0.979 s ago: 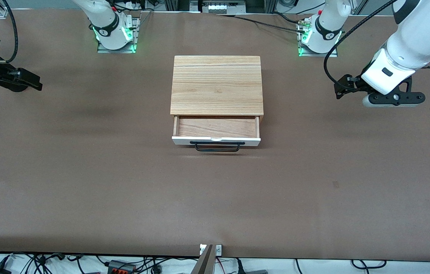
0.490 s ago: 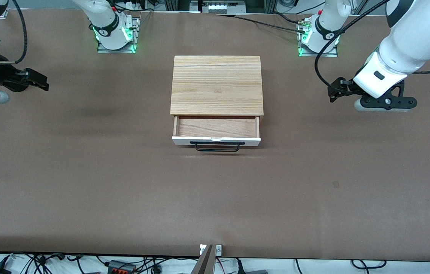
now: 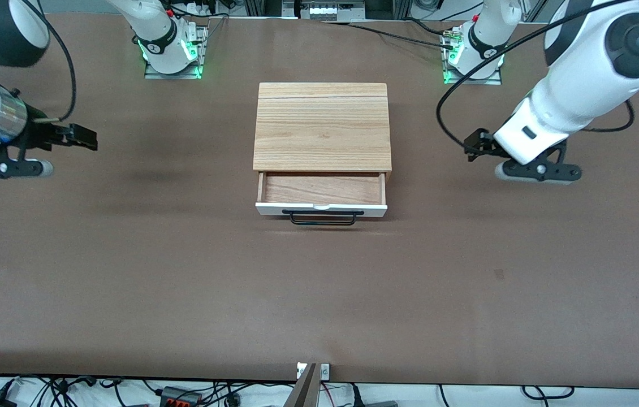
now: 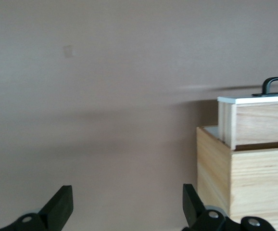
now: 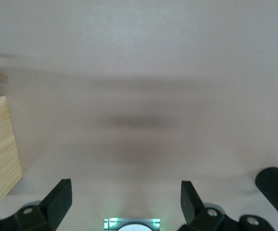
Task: Close drawer with both arms simultaneously
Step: 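Move the left gripper and the right gripper to the drawer front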
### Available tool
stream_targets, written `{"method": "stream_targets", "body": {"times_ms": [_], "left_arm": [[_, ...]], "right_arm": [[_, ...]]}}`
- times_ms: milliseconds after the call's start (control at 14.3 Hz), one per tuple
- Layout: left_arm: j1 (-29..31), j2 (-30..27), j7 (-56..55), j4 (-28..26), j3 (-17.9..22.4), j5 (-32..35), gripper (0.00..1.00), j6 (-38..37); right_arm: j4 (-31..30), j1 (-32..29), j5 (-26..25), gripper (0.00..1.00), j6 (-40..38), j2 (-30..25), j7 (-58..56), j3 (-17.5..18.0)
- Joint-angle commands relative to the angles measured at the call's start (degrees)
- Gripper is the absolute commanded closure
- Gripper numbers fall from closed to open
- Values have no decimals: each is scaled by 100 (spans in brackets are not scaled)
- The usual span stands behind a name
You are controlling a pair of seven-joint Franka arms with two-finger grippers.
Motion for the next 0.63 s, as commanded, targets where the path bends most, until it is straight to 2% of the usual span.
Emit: {"method": "stream_targets", "body": {"times_ms": [0,140,280,420,559], "left_arm": [[8,680,-69,652,-97,-96,0,-102],[8,988,-209,749,-193,-290,0,-76],[0,1304,-393,872,-342,-291,0,195],[-44,1551,-639,881,-492,-247,0,520],[-97,1761,-938,881,-510,-238,0,810]], "right_arm": [[316,177,77,0,212,435,-31,34],[369,291,208,0,598,698,-31,43],[360,327,1127,0,1012,971,-31,43],[360,397,2278,0,1389,1340,-31,43],[369,572,2791,0,1907,1604,-31,43]]}}
